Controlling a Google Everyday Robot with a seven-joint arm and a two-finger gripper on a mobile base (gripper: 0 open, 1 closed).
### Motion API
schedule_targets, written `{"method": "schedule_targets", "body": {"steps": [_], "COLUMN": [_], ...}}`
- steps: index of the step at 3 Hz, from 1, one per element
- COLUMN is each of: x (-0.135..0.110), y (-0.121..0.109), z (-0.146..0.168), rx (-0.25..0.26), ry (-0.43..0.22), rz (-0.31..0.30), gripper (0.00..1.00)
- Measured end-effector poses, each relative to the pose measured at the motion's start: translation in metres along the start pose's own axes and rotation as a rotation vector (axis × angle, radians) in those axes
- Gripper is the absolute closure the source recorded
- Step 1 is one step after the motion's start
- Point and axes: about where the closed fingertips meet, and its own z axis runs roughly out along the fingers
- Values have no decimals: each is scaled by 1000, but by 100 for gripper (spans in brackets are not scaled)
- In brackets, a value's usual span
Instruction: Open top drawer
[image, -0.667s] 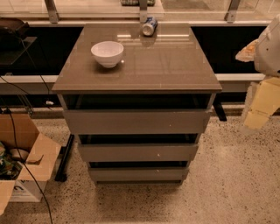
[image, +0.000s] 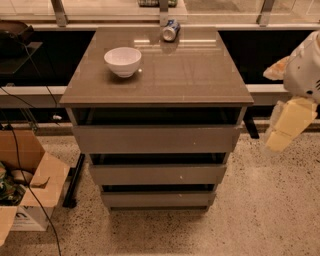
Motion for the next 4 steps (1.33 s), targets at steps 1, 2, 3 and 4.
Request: {"method": "schedule_targets", "body": {"steps": [1, 2, 3, 4], "x": [-3, 15, 15, 8], "y": [-5, 1, 2, 2], "z": [33, 85, 93, 112], "rx": [-25, -139, -159, -151], "ry": [-73, -137, -146, -145], "rz": [33, 136, 143, 157], "gripper": [0, 0, 0, 0]}}
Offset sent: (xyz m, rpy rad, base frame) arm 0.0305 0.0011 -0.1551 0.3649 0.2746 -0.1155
